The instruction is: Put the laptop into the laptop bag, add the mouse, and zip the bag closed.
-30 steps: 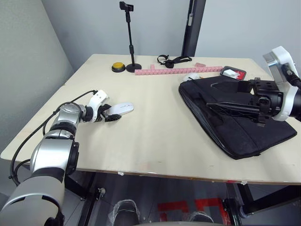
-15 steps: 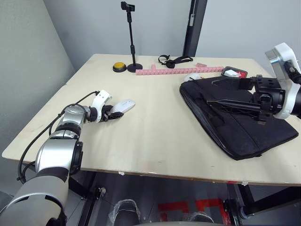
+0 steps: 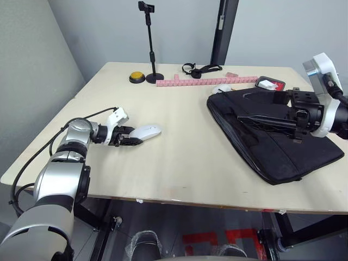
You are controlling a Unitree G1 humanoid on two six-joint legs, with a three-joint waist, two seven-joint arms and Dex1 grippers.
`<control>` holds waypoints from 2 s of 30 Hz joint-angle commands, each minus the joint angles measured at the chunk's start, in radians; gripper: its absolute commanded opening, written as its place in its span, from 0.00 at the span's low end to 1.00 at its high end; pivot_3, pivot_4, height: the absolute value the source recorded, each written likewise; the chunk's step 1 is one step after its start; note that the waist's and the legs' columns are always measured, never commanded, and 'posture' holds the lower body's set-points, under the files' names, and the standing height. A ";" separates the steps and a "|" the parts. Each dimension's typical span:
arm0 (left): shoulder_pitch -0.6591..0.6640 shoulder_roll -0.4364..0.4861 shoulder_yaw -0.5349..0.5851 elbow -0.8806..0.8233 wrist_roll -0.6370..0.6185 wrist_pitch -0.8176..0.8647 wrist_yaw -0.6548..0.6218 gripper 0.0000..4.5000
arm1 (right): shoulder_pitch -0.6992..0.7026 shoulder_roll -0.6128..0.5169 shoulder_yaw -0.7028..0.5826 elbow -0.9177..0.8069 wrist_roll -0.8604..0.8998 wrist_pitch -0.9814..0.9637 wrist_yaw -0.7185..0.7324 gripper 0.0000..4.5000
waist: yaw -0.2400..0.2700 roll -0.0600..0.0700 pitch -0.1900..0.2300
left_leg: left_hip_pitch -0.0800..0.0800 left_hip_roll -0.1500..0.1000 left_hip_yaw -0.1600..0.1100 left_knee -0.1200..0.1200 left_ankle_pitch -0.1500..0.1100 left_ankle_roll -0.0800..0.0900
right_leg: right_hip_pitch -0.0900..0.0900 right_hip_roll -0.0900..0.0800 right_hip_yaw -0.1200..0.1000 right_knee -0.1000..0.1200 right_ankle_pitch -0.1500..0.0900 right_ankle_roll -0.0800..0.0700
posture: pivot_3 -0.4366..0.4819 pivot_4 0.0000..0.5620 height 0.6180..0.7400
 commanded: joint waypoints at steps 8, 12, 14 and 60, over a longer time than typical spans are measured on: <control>0.206 0.082 -0.053 -0.491 -0.176 0.003 -0.181 0.62 | -0.063 0.044 0.181 0.120 -0.250 -0.027 0.002 1.00 | -0.006 0.000 0.000 | 0.000 0.000 0.000 0.000 -0.001 -0.001 | 0.000 0.000 0.000 0.001 0.000 0.000 | 0.48 0.27 1.00; 0.296 0.122 -0.034 -0.779 -0.254 0.131 -0.168 0.62 | -0.163 0.127 0.303 0.172 -0.338 0.079 -0.141 1.00 | -0.016 0.001 0.000 | 0.000 0.000 0.000 -0.001 -0.001 -0.003 | -0.002 0.000 0.000 0.002 0.000 0.000 | 0.48 0.27 1.00; 0.337 0.140 -0.017 -0.931 -0.308 0.224 -0.140 0.62 | -0.218 0.206 0.333 0.208 -0.379 0.138 -0.254 1.00 | -0.020 0.001 0.000 | 0.000 0.000 0.000 -0.001 0.000 -0.004 | -0.002 0.000 0.000 0.002 0.000 0.000 | 0.48 0.27 1.00; 0.325 0.273 -0.028 -1.142 -0.457 0.467 -0.089 0.62 | -0.257 0.556 0.573 0.452 -1.180 0.008 -0.326 0.01 | -0.052 0.002 0.000 | 0.000 0.000 0.003 -0.003 0.003 -0.010 | -0.007 0.001 0.002 0.005 -0.001 0.001 | 0.48 0.27 1.00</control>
